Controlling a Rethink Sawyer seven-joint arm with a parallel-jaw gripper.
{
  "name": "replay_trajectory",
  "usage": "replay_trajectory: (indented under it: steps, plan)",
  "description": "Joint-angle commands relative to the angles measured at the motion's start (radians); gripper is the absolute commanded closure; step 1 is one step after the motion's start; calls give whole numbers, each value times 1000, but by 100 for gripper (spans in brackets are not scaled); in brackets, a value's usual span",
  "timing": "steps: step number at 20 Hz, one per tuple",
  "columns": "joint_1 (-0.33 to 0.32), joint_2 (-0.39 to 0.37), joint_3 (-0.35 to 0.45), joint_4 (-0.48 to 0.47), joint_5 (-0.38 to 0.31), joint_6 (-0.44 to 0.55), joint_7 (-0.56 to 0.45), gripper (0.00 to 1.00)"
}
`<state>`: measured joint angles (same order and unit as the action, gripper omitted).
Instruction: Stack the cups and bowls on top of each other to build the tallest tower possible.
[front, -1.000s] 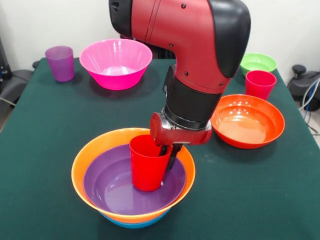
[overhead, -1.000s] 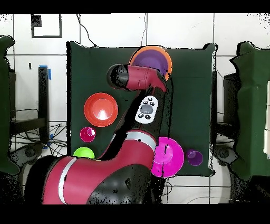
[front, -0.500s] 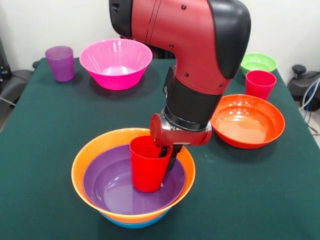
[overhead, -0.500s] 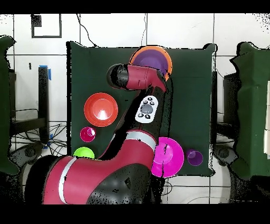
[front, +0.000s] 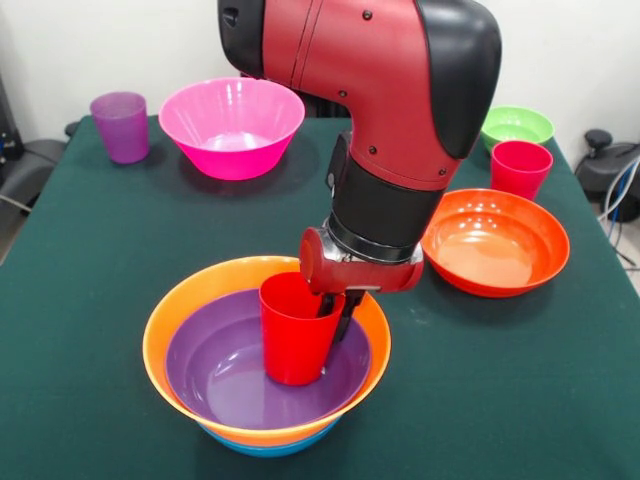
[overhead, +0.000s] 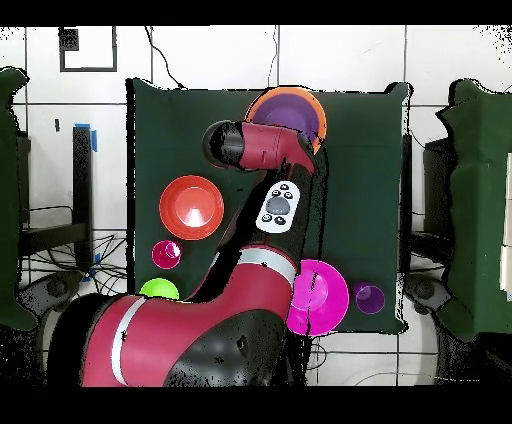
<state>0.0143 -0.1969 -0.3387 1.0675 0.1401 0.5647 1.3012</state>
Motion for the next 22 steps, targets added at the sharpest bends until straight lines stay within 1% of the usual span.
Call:
replay_trajectory:
  steps: [1,7,11,22]
  plan:
    - [16,80,117,-2,7,17,180,100]
    - [13,91,122,-8,4,-3,174,100]
    - [14,90,119,-19,7,21,175,100]
    - [14,82,119,-12,3,23,168,100]
